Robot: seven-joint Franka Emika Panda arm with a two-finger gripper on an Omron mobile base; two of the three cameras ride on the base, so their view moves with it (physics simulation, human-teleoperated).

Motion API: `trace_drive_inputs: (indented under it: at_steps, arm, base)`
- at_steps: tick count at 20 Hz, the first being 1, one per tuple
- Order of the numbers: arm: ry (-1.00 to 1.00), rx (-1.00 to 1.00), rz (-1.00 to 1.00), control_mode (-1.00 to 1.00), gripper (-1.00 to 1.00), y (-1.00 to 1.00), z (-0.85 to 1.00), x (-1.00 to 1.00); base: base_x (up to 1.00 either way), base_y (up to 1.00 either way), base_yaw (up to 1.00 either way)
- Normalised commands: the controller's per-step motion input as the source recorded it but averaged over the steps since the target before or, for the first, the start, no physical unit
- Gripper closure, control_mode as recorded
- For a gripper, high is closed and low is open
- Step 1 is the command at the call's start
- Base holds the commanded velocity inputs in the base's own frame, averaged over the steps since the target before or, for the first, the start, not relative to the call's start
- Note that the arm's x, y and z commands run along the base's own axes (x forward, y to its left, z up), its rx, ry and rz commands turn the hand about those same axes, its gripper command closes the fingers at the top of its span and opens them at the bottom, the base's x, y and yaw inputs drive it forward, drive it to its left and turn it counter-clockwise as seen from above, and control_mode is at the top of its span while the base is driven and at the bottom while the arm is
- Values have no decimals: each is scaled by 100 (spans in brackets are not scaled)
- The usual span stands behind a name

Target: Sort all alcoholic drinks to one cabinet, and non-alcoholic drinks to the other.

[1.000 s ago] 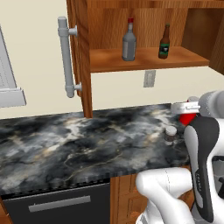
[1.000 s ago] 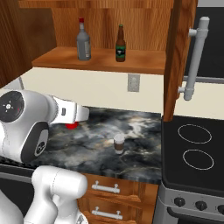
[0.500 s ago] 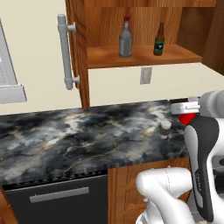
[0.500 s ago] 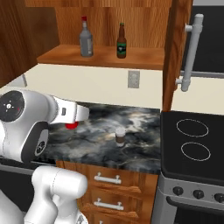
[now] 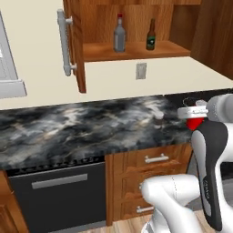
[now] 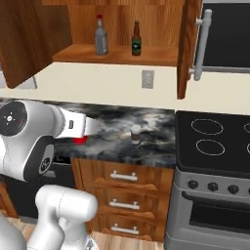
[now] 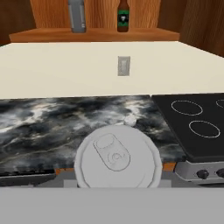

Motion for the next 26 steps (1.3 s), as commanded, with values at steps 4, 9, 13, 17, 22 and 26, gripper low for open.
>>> trace_drive_inputs:
  at_steps: [4,9,13,17,22,26]
  arm:
    - [0,0,0,100,100,0,0,0]
    - [0,0,0,100,100,0,0,0]
    - [0,0,0,100,100,0,0,0]
    - [0,0,0,100,100,0,0,0]
    - [0,0,0,100,100,0,0,0]
    - [0,0,0,100,100,0,0,0]
  base:
    - [-64,-13,-8]
    - [-55,-20,-9]
    - [-52,-29,-10]
    - [-48,-35,-8]
    - [-9,-33,-1]
    - [0,-33,0]
